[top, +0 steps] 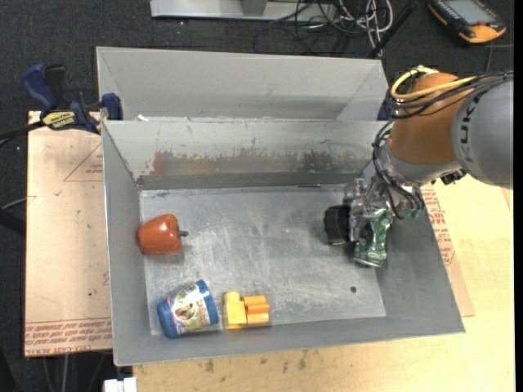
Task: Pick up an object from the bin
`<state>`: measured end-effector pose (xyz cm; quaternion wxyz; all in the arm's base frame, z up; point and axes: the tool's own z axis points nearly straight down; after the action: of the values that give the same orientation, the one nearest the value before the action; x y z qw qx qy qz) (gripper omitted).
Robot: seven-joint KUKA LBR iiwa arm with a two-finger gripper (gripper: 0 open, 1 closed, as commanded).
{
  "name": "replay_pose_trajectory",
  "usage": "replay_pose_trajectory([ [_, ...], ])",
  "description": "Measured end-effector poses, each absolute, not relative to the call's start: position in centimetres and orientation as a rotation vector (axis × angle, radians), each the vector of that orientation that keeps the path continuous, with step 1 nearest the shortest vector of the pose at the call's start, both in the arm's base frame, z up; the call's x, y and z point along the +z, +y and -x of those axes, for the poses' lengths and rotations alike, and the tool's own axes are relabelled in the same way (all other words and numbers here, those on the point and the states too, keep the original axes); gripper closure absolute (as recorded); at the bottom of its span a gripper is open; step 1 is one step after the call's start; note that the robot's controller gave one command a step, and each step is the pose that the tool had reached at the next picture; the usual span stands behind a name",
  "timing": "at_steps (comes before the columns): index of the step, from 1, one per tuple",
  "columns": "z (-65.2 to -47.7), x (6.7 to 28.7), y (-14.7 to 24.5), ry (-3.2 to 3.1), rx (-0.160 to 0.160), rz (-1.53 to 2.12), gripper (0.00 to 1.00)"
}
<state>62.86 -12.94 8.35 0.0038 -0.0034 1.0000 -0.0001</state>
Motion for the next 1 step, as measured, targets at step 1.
replay_pose_trajectory([
  [1,-62.9,8.36,-12.94,3.132,-0.001,0.011,1.0],
])
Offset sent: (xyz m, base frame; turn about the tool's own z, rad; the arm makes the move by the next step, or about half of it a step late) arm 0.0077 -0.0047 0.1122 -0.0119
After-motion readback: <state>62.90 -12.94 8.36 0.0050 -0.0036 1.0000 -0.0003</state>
